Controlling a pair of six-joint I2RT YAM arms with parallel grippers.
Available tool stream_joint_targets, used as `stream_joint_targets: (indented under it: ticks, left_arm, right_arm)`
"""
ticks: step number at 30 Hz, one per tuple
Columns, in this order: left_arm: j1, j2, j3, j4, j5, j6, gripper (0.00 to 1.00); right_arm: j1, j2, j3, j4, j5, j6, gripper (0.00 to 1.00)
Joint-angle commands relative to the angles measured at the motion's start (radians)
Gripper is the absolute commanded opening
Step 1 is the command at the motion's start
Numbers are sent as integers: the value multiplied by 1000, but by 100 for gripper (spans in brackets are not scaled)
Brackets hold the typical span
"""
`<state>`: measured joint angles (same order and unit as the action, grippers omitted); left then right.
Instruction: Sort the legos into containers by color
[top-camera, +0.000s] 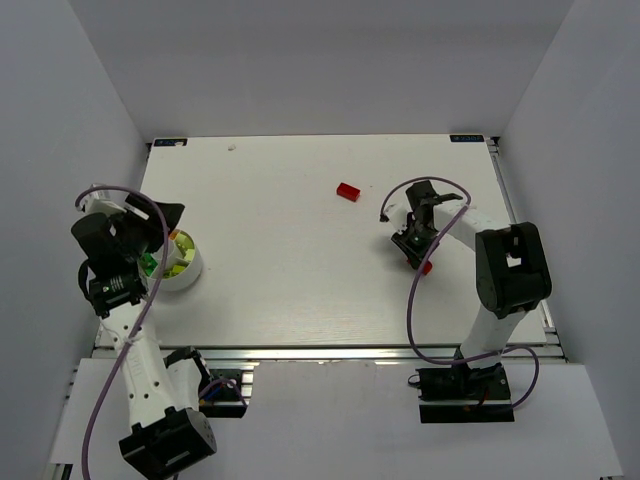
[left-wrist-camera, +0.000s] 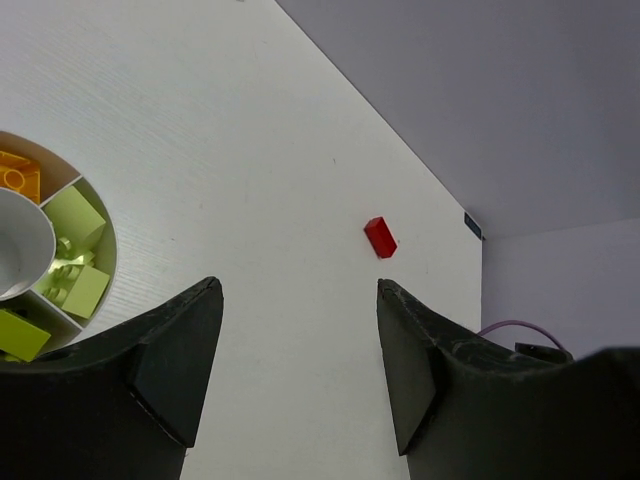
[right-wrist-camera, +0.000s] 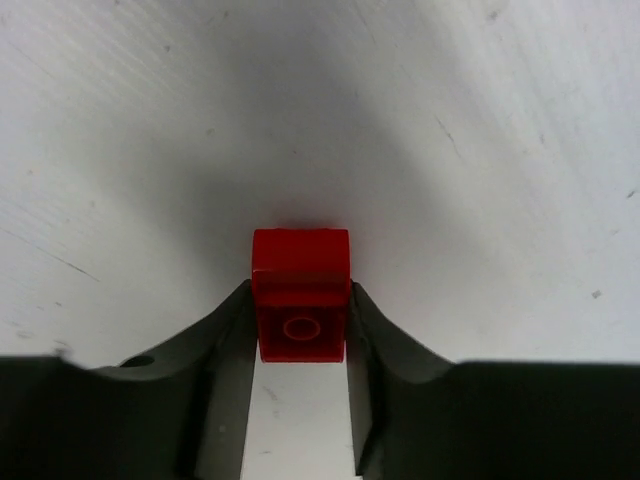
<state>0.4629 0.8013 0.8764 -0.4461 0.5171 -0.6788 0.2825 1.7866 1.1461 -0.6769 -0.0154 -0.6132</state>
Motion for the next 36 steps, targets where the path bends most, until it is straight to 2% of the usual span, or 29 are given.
stream_joint_targets:
  ticks: [1, 2, 3, 4, 8, 9, 12, 14, 18, 20, 22, 23, 27, 29, 30, 31, 32, 33, 36]
  left_arm:
    - [6, -13, 59, -26, -26, 30, 73]
    - [5, -10, 74, -34, -28, 30, 73]
    - [5, -7, 84, -34, -32, 30, 73]
    - [5, -7, 94, -36, -37, 30, 72]
    - [6, -4, 169, -39, -51, 13, 75]
    - [5, -4, 185, -34, -54, 1, 76]
    - [5, -2, 248, -23, -61, -33, 82]
    - [5, -1, 288, -3, -58, -57, 85]
    - [5, 16, 349, 29, -5, -122, 86]
    - [5, 35, 384, 3, 15, -122, 86]
    - [5, 53, 444, -84, 8, -81, 86]
    - [5, 59, 463, -120, 0, -38, 86]
    - [5, 90, 513, -325, -66, 40, 85]
    - [6, 127, 512, -439, -59, 59, 69]
    - [5, 136, 503, -468, -34, 71, 41]
    - [6, 141, 468, -468, 1, 73, 31]
    - [6, 136, 449, -461, 61, 65, 26]
    - [6, 131, 429, -445, 81, 59, 25]
    - [5, 116, 374, -421, 167, 67, 48]
  right_arm:
    - [1, -24, 29, -27, -26, -22, 27]
    - [7, -44, 41, -29, -44, -26, 21]
    - [10, -55, 53, -32, -67, -31, 7]
    - [15, -64, 88, -39, -137, -42, 0]
    - [75, -136, 153, 29, -406, -33, 0]
    - [93, -151, 155, 66, -523, -27, 0]
    - [231, -199, 133, 300, -702, 19, 0]
    - [295, -204, 93, 564, -768, 97, 0]
    - [464, -84, 160, 926, -802, 294, 0]
    - [506, 37, 296, 1058, -784, 460, 0]
    - [555, 171, 415, 1097, -756, 561, 0]
    - [569, 212, 534, 1118, -744, 643, 0]
    - [618, 364, 723, 1148, -724, 717, 0]
    - [627, 369, 727, 1168, -712, 704, 0]
    - [630, 367, 713, 1175, -713, 686, 0]
    - [630, 364, 704, 1175, -715, 681, 0]
    - [629, 358, 695, 1177, -716, 676, 0]
    - [629, 346, 673, 1174, -718, 661, 0]
    - [624, 318, 633, 1180, -742, 633, 0]
